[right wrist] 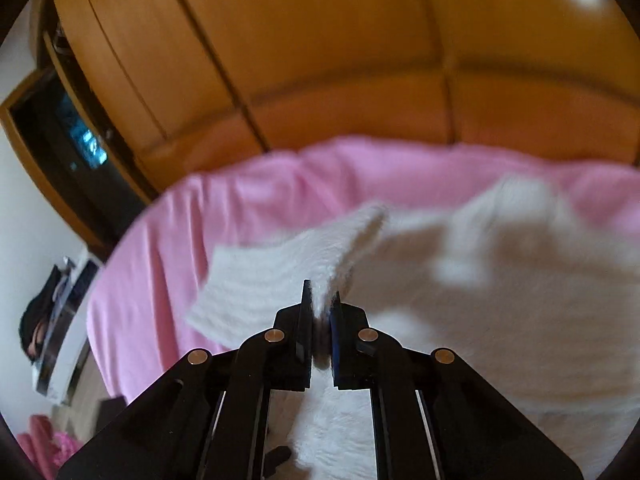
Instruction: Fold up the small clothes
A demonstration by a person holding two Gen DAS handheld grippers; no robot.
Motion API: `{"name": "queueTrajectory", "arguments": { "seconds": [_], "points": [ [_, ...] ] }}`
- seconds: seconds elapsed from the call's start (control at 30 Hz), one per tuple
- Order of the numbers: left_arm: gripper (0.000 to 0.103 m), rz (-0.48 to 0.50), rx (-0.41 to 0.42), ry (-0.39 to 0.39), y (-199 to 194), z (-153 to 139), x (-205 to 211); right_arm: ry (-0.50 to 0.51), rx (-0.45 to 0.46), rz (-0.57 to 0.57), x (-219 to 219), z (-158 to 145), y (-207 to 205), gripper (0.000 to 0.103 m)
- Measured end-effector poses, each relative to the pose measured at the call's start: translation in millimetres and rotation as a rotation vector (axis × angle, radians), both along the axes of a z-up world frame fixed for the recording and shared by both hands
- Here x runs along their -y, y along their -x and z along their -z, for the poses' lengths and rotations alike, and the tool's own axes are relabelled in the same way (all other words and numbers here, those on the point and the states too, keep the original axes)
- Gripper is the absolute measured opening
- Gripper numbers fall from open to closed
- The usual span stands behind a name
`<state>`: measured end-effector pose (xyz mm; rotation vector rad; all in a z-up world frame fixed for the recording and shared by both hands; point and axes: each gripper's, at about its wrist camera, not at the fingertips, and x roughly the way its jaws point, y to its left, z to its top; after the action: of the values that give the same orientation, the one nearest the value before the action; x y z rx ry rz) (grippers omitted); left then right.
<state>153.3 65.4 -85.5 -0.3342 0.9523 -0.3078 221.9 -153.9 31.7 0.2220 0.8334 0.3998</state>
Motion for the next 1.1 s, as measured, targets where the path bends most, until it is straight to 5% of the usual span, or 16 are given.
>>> {"name": "queueTrajectory", "arguments": {
  "seconds": [0.17,0.4,0.57,0.73,0.87,0.97,1.03,1.1],
  "points": [
    [0.034,-0.002,0.0,-0.015,1,-1,1,0.005,0.071,0.169,83,-26,13,0.006],
    [0.034,0.003,0.001,-0.051,3,-2,5,0.04,-0.08,0.449,199,32,19,0.006],
    [0.034,0.011,-0.012,-0.068,3,-5,6,0.01,-0.186,0.526,223,81,28,0.005],
    [0.037,0.006,-0.052,-0.045,-2,-17,-2,-0.022,-0.202,0.549,228,100,36,0.005],
    [0.052,-0.04,-0.014,0.019,-12,-40,-22,-0.012,-0.182,0.53,230,97,39,0.006],
    [0.057,-0.099,0.004,0.065,-34,-54,-44,0.012,-0.138,0.552,236,84,48,0.025],
    [0.059,-0.132,0.004,0.086,-58,-59,-59,0.014,-0.11,0.552,238,75,52,0.047],
    [0.062,-0.15,-0.001,0.114,-81,-60,-69,0.024,-0.068,0.521,229,64,53,0.048]
  ]
}}
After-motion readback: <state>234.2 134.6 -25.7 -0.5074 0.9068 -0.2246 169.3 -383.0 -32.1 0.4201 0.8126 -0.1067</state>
